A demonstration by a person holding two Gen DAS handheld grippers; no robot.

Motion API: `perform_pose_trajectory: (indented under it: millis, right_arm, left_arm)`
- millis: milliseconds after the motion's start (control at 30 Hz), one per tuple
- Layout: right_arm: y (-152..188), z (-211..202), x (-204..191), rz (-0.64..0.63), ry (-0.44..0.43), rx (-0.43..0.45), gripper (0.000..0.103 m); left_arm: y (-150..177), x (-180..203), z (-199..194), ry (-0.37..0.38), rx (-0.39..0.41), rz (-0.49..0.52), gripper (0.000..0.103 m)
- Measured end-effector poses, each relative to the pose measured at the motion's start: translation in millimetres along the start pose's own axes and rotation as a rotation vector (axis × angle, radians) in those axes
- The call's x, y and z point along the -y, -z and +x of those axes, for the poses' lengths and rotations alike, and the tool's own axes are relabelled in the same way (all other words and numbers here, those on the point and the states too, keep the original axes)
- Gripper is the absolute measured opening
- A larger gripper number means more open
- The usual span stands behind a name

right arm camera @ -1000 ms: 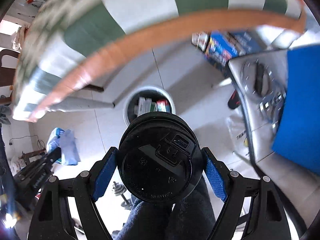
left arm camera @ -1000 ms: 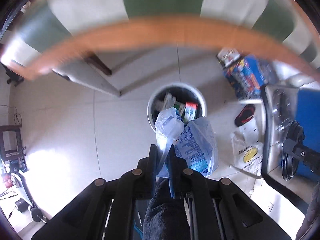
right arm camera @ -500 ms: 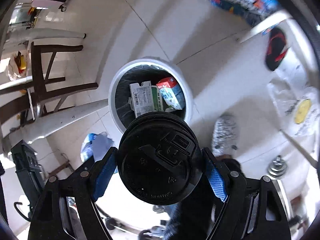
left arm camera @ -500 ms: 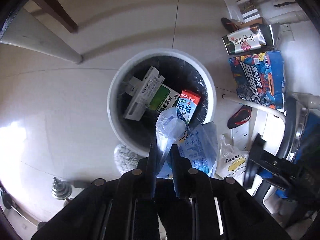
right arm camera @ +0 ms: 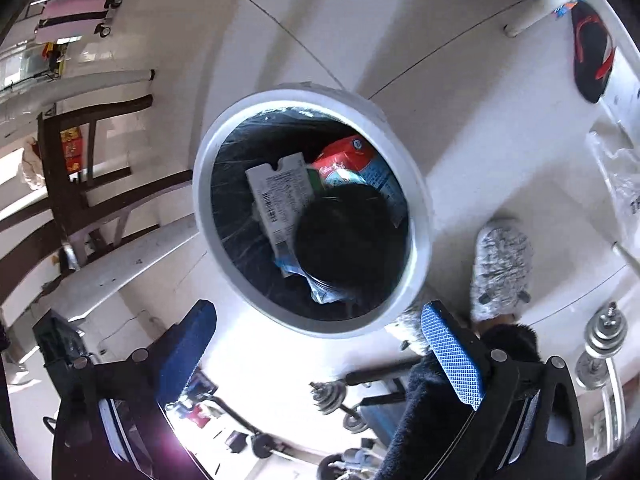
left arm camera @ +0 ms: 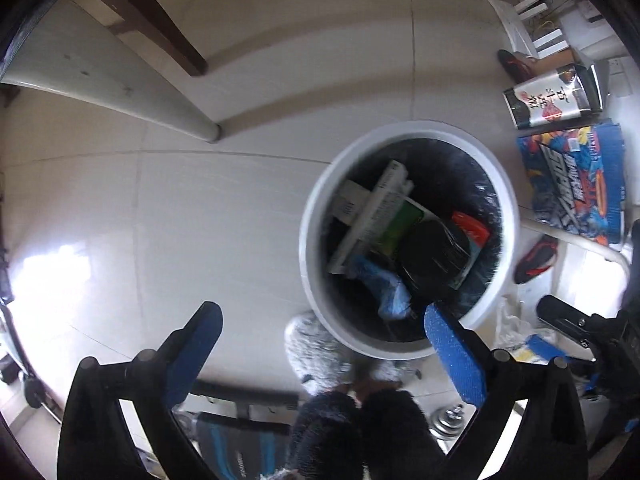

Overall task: Collect trash
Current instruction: 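Carry the lid and plastic bag over the bin and open both tools, then raise both tools back toward the table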

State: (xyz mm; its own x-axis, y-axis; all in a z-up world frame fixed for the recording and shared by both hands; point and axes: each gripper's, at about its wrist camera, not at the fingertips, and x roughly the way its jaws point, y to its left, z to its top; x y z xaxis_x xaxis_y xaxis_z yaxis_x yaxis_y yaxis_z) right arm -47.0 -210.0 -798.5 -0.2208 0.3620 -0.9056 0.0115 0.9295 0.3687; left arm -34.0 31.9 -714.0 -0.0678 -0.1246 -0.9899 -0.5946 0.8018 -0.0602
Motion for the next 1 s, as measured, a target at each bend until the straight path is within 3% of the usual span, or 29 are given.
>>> perform_pose_trajectory:
  millis: [100, 233, 367, 600, 1000]
  right_arm:
    - [7, -11, -10, -0.076, 0.112, 0.049, 0.103]
    - [25, -29, -42, -0.281, 0.357, 0.16, 0.103]
    - [43, -46, -64, -0.393, 0.466, 0.218, 0.103]
    - [69, -80, -80, -0.451, 0.484, 0.212, 0.103]
    - [132, -191, -121, -0.501, 0.448, 0.244, 0.103]
  left_arm:
    - [7, -3, -11, -0.042, 0.052, 0.018, 0.103]
    - [20, 2, -28, -0.087, 0.086, 0.05, 0.103]
    - [35, 11, -48, -0.088, 0.087, 0.064, 0.103]
    - [57, 22, -89, -0.073, 0.088, 0.051, 0.103]
    - [96, 33, -194, -0.064, 0.064, 0.045, 0.103]
